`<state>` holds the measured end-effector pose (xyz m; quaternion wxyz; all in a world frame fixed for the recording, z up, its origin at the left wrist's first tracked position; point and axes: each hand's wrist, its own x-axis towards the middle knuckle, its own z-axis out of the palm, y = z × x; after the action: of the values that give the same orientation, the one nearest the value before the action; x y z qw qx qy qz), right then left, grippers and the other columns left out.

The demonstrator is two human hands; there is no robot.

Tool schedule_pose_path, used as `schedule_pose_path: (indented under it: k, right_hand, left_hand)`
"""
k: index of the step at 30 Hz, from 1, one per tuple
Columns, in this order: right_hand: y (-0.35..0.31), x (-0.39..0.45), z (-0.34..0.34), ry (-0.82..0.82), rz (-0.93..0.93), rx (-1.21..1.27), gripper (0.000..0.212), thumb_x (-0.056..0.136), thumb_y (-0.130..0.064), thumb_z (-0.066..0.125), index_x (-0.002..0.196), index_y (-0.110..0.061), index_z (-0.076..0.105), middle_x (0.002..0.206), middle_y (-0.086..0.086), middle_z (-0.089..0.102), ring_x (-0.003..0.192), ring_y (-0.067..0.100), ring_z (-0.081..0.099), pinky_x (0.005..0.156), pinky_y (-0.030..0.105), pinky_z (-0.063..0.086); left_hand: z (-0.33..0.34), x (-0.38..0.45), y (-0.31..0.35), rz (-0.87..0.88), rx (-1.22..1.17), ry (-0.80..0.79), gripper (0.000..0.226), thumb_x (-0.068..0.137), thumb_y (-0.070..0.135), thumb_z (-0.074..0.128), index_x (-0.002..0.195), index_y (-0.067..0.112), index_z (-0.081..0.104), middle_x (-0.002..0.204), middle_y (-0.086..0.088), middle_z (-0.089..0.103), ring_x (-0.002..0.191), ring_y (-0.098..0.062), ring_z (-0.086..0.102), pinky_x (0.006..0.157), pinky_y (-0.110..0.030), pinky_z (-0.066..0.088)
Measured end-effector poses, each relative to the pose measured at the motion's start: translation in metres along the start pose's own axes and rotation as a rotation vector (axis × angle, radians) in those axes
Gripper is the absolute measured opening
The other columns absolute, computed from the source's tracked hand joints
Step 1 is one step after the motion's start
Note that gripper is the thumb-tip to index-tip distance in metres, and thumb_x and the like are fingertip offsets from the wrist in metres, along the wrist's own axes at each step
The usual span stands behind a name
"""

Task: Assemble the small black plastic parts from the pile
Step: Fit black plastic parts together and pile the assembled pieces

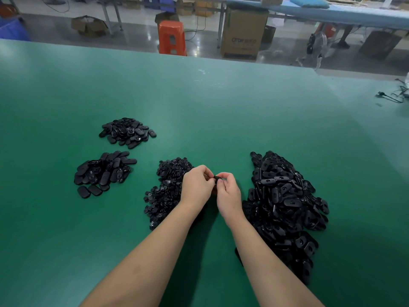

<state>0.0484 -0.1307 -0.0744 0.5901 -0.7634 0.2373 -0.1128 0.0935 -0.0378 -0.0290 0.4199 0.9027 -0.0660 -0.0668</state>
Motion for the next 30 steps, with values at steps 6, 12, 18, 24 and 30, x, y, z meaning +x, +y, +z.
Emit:
schedule_pose_path:
  k: [6, 12, 18, 24, 30]
  right_hand:
    - [0.000, -0.001, 0.000, 0.009, -0.015, -0.013, 0.018, 0.104, -0.016, 0.044, 0.101, -0.031, 0.053, 0.102, -0.006, 0.067, 0.097, 0.016, 0.062, 0.088, 0.037, 0.050]
    - [0.000, -0.001, 0.000, 0.010, -0.024, -0.043, 0.024, 0.104, -0.016, 0.042, 0.094, -0.036, 0.050, 0.095, -0.013, 0.064, 0.089, 0.007, 0.059, 0.076, 0.029, 0.045]
    - [0.000, -0.001, -0.001, 0.025, -0.026, 0.060, 0.024, 0.104, -0.010, 0.041, 0.096, -0.028, 0.053, 0.089, -0.010, 0.064, 0.072, -0.006, 0.062, 0.064, 0.012, 0.045]
    - [0.000, -0.002, 0.003, -0.007, -0.011, 0.045, 0.020, 0.104, -0.015, 0.041, 0.098, -0.030, 0.052, 0.090, 0.005, 0.069, 0.073, 0.025, 0.068, 0.076, 0.049, 0.056]
    - [0.002, -0.003, 0.004, -0.006, -0.042, 0.024, 0.017, 0.103, -0.018, 0.043, 0.099, -0.029, 0.055, 0.087, 0.001, 0.068, 0.070, 0.019, 0.062, 0.076, 0.054, 0.055]
  left_hand:
    - [0.000, 0.005, 0.001, 0.028, 0.058, -0.021, 0.009, 0.086, 0.011, 0.069, 0.086, 0.018, 0.064, 0.080, 0.006, 0.065, 0.081, -0.015, 0.062, 0.070, -0.024, 0.043]
    - [-0.005, 0.008, 0.003, 0.093, 0.185, -0.059, 0.017, 0.090, 0.016, 0.068, 0.105, 0.014, 0.061, 0.094, -0.005, 0.070, 0.093, -0.024, 0.063, 0.080, -0.036, 0.051]
    - [-0.012, 0.009, 0.004, 0.103, 0.291, -0.074, 0.041, 0.090, 0.033, 0.070, 0.130, 0.023, 0.065, 0.110, -0.001, 0.071, 0.109, -0.023, 0.063, 0.089, -0.036, 0.052]
    - [-0.018, 0.011, -0.005, 0.007, 0.025, -0.161, 0.005, 0.084, 0.023, 0.079, 0.087, 0.020, 0.078, 0.082, 0.004, 0.073, 0.081, -0.013, 0.066, 0.072, -0.023, 0.047]
    - [-0.020, 0.013, -0.004, 0.024, 0.006, -0.185, 0.010, 0.081, 0.023, 0.083, 0.076, 0.024, 0.074, 0.071, 0.013, 0.069, 0.070, -0.006, 0.062, 0.063, -0.017, 0.041]
